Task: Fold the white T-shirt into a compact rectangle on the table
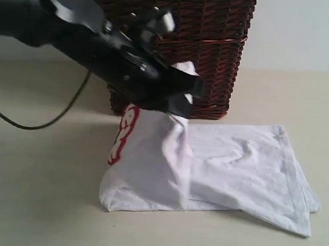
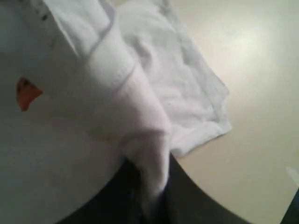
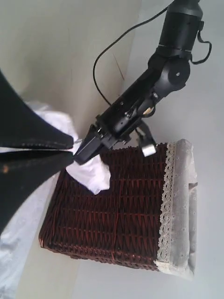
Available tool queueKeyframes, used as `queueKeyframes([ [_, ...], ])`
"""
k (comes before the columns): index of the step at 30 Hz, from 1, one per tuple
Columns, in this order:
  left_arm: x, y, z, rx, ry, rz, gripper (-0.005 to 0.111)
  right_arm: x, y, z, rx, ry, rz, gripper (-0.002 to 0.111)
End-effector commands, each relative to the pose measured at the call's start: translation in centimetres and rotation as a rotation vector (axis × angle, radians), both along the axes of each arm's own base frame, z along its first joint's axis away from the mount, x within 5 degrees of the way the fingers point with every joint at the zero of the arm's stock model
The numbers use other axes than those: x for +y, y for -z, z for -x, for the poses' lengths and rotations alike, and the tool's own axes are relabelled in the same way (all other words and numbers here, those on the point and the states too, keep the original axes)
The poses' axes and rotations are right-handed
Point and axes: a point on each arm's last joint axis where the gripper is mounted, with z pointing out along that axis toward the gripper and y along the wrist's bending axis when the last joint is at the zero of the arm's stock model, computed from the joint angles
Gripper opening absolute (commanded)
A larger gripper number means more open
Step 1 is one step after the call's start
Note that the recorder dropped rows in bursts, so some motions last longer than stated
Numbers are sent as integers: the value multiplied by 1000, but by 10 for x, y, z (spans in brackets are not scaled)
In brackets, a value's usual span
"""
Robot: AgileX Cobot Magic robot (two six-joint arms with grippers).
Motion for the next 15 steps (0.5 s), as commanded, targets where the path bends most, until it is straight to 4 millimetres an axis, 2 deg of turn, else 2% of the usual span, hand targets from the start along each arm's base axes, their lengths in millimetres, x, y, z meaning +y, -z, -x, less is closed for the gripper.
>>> queueKeyframes([
  [1,-61,17,12,-158,-78,109,0,0,3,0,13,-3,6,1],
  [6,-122,33,27,-226,-11,148,0,1,4,1,27,-13,15,1],
  [10,-163,33,29,-278,60,194,0,2,5,1,35,-22,14,1],
  [12,-177,35,29,-286,94,204,7,2,5,1,39,-24,17,1],
  [15,-188,38,27,-271,137,203,27,2,6,2,46,-31,26,1],
])
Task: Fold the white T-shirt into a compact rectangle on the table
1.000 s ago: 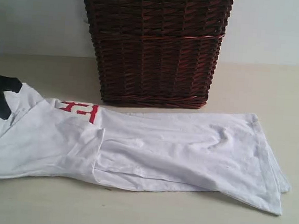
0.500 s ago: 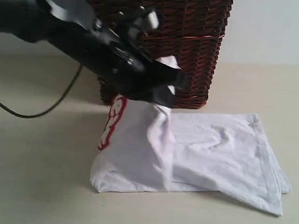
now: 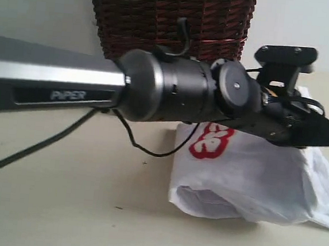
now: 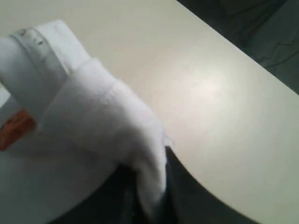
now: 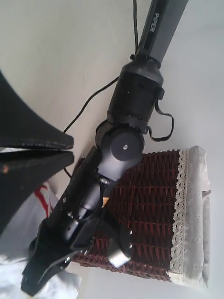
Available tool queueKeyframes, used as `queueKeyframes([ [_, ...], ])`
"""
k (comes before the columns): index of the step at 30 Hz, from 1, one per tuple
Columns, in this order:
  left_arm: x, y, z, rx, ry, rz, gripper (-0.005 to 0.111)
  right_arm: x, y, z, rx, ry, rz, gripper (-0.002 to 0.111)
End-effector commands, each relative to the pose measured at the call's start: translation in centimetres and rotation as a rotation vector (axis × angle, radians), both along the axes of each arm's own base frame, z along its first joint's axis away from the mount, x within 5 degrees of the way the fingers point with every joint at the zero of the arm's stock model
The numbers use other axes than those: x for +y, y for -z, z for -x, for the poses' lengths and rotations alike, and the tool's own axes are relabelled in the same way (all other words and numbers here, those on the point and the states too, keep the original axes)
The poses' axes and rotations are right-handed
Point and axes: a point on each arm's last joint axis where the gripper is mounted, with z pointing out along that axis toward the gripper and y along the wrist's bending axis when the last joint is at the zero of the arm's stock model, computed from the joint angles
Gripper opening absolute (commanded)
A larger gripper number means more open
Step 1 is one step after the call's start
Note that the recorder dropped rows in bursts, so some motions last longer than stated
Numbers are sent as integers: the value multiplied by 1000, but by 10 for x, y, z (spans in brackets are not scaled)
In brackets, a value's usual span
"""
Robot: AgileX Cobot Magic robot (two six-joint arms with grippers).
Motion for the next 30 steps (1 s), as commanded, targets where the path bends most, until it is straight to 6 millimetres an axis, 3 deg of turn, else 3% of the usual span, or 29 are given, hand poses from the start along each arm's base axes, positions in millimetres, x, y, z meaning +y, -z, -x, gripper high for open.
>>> queueKeyframes([
  [1,-16,-3,-3,-19,45,13,36,1,3,1,14,-8,9,1],
  [5,-6,-4,-14,-17,50,-15,58,0,4,0,16,-1,27,1],
  [9,14,-15,-27,8,92,-77,58,-3,6,-2,29,40,42,1],
  [14,55,-39,-50,75,73,-142,57,-10,9,-6,77,134,36,1],
  [17,78,-51,-59,81,66,-209,40,-12,9,-7,86,154,35,1],
  [20,102,-62,-62,83,73,-310,7,-17,11,-12,141,234,15,2],
  [21,109,-67,-59,74,68,-319,0,-20,12,-20,181,280,26,5],
  [24,119,-79,-51,32,53,-308,0,-16,11,-50,299,318,30,21],
  [27,139,-94,-39,-25,36,-330,0,-8,22,-93,492,336,78,42],
  [30,172,-108,-28,-76,-30,-310,0,0,46,-138,721,362,134,44],
])
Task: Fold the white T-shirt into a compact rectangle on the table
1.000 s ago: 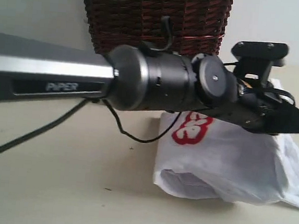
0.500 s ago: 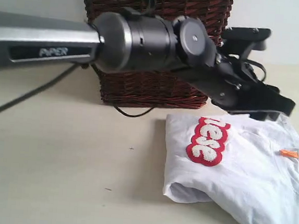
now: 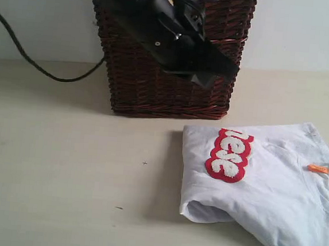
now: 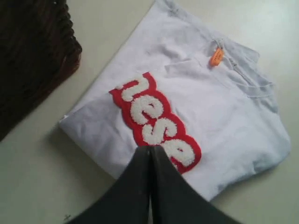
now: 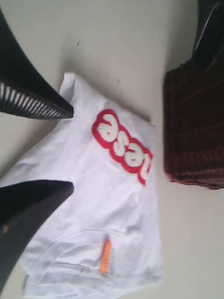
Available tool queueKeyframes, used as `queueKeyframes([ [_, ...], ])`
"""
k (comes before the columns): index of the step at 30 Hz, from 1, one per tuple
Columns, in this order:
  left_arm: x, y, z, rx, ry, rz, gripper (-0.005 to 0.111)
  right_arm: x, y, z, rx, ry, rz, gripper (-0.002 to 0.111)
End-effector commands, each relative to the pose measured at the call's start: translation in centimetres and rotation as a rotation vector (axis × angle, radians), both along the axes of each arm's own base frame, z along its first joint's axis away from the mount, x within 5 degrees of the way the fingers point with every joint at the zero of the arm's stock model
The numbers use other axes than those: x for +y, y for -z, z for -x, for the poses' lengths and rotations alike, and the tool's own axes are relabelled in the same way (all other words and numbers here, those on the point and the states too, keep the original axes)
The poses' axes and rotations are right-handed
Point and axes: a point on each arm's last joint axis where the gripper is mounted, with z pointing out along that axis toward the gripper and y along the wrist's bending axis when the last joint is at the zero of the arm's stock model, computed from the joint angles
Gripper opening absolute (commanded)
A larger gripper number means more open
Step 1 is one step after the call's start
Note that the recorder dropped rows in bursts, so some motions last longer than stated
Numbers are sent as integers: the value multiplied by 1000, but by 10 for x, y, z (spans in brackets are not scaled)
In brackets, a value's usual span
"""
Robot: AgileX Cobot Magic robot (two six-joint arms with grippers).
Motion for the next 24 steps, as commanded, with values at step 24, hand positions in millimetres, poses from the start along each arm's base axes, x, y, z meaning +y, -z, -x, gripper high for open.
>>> queueKeyframes([
  [24,116,-21,62,-241,-255,196,0,-50,146,-192,698,423,264,51],
])
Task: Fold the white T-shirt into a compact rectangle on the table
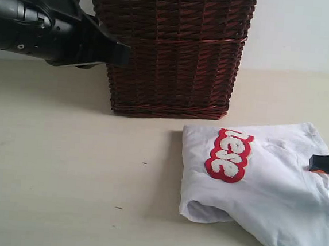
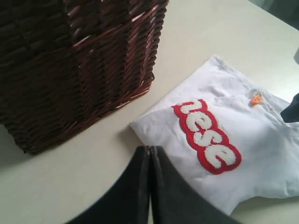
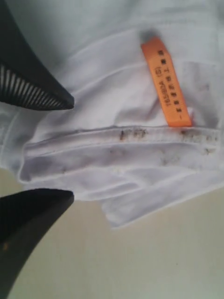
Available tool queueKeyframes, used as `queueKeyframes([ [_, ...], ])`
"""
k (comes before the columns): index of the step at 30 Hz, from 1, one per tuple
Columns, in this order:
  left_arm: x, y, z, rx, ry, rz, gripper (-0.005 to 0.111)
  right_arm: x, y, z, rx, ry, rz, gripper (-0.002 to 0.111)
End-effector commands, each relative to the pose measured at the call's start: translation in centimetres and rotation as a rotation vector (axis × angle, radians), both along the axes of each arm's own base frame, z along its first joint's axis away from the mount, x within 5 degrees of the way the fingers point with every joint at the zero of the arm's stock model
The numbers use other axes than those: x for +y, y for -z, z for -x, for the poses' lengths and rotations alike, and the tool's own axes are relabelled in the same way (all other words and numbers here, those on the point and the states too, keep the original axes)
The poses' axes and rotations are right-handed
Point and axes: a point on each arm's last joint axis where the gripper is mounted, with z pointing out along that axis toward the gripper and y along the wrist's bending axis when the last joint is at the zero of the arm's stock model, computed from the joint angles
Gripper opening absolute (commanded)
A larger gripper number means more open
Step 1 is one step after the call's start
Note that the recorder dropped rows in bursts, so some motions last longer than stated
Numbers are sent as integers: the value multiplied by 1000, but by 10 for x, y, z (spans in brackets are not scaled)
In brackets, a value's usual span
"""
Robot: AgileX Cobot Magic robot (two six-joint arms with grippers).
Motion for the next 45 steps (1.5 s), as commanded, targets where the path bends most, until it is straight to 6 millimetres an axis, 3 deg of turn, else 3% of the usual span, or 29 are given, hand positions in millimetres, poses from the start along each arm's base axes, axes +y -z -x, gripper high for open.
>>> queueKeyframes([
  [1,1,-3,1,-20,-6,17,0,-5,11,-15,-2,-25,8,51],
  [8,0,-3,1,-21,-2,18,0,-4,29,-29,40,-53,1,45],
  [15,0,-1,0,-19,-1,14,0,-2,27,-32,36,-121,0,0],
  [20,-4,8,-5,9,0,-5,0,-1,25,-33,28,-137,-5,0],
  [23,-6,15,-8,28,0,-19,0,0,6,-42,-60,-155,-9,0],
  [31,-9,24,-13,30,4,-40,0,5,-82,-63,-489,-280,36,0],
  [35,-9,23,-14,14,0,-36,0,5,-96,-68,-593,-377,114,0],
  [39,-9,23,-15,1,10,-47,0,5,-83,-76,-587,-403,130,0],
  [43,-10,26,-16,13,14,-56,0,4,-47,-87,-455,-387,89,1],
  [45,-11,29,-16,24,17,-63,0,3,-27,-94,-349,-373,57,8],
])
